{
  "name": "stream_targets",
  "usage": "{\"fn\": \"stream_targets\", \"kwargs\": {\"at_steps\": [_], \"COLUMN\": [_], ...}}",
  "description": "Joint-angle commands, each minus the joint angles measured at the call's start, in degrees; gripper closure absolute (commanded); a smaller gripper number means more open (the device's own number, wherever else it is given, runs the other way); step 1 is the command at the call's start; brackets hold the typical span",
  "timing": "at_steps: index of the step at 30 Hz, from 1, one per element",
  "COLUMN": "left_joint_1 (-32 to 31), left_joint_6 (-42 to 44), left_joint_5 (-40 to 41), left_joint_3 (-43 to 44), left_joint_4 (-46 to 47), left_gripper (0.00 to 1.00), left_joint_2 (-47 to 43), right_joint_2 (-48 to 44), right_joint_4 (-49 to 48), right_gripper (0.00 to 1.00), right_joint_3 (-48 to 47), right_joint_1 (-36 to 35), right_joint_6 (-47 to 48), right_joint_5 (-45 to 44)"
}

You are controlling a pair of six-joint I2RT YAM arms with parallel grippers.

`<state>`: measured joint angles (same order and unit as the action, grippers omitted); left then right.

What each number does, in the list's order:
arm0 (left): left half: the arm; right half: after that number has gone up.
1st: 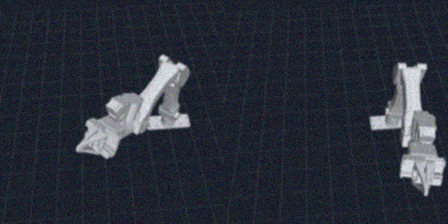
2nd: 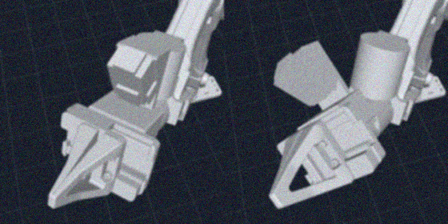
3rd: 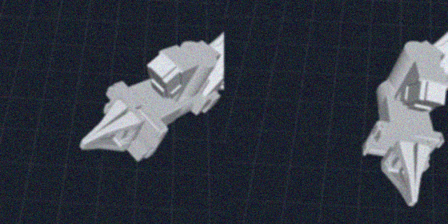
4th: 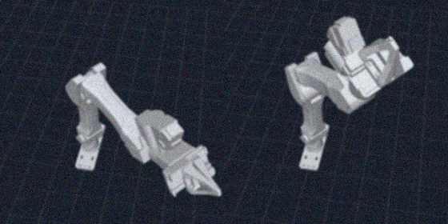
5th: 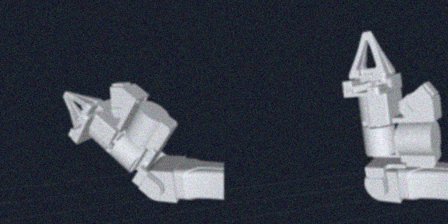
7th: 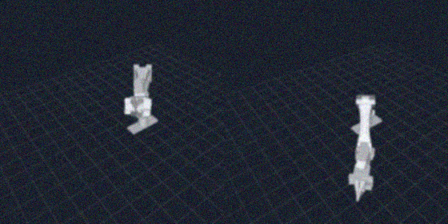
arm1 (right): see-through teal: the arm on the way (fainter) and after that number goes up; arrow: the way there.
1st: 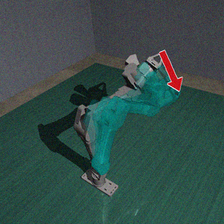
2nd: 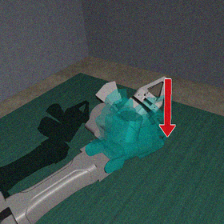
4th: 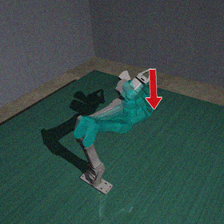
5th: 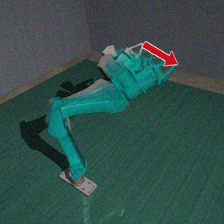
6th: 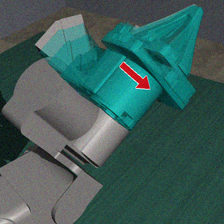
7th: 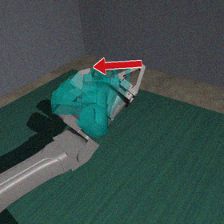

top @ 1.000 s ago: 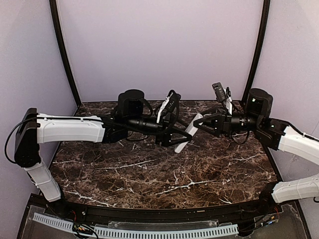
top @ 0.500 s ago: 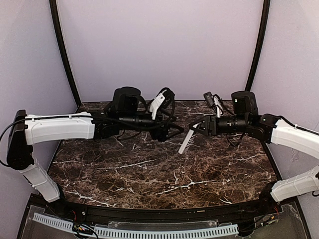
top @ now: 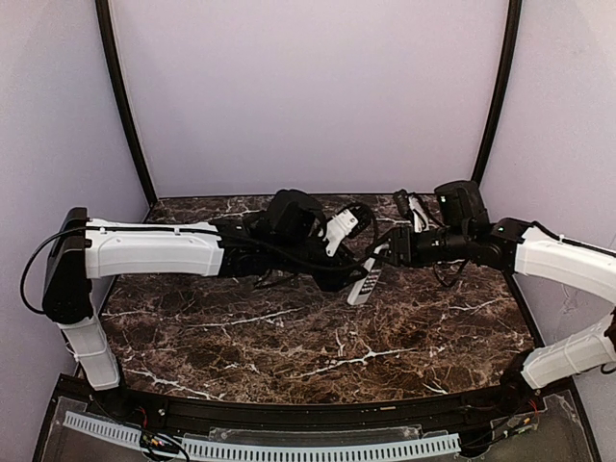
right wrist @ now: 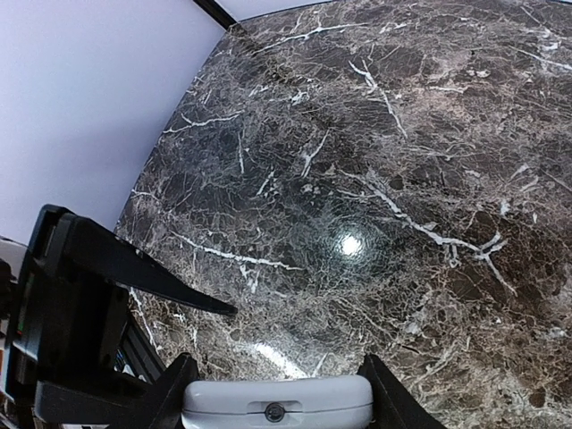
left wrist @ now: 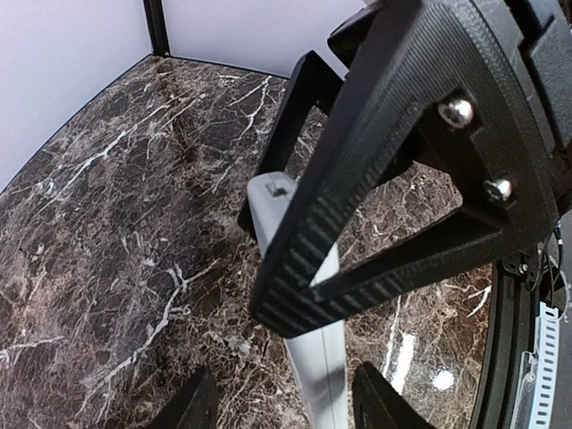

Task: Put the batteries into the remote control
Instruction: Pass from the right arm to the left

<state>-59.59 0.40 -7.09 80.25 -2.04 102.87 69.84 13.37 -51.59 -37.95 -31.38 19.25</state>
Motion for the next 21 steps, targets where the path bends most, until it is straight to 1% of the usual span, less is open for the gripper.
{"fn": "stream_targets", "kwargs": {"at_steps": [1,5,10,15,18,20,21], "left_joint_1": [-0.5,-0.6,-0.6,-0.7,-0.7,-0.8,-0.8], "left_joint_6": [-2.0,-3.3,-5.0,-6.3,-6.8,-6.8,-6.8], "left_joint_5": [2.3,0.8,1.4,1.1,0.9,0.9,0.9], "left_joint_3": [2.8,3.8,5.8,7.8,8.0,8.0,8.1], "left_joint_4": [-1.9,-1.6,-2.2,-3.2,-3.2,-3.3,-3.4], "left_gripper": [0.48,0.49,0.53,0.54,0.6,0.66,0.71], "left_joint_2": [0.9,2.7,4.9,6.7,7.1,7.2,7.3], "right_joint_2": [0.9,1.1,1.4,0.8,0.7,0.8,0.7], "right_joint_4": [-0.6,-0.6,-0.6,-0.5,-0.4,-0.4,-0.5], "right_gripper": [0.73,0.74,0.74,0.74,0.74,0.74,0.74], "right_joint_3": [-2.0,-2.1,-1.9,-1.7,-1.6,-1.5,-1.5], "right_joint_1": [0.1,0.1,0.1,0.1,0.1,0.1,0.1], "right_joint_6": [-2.0,-2.4,-2.5,-2.8,-2.9,-3.2,-3.3], "right_joint_5": [-0.9,-1.2,-1.5,-2.8,-3.0,-3.0,-2.9]}}
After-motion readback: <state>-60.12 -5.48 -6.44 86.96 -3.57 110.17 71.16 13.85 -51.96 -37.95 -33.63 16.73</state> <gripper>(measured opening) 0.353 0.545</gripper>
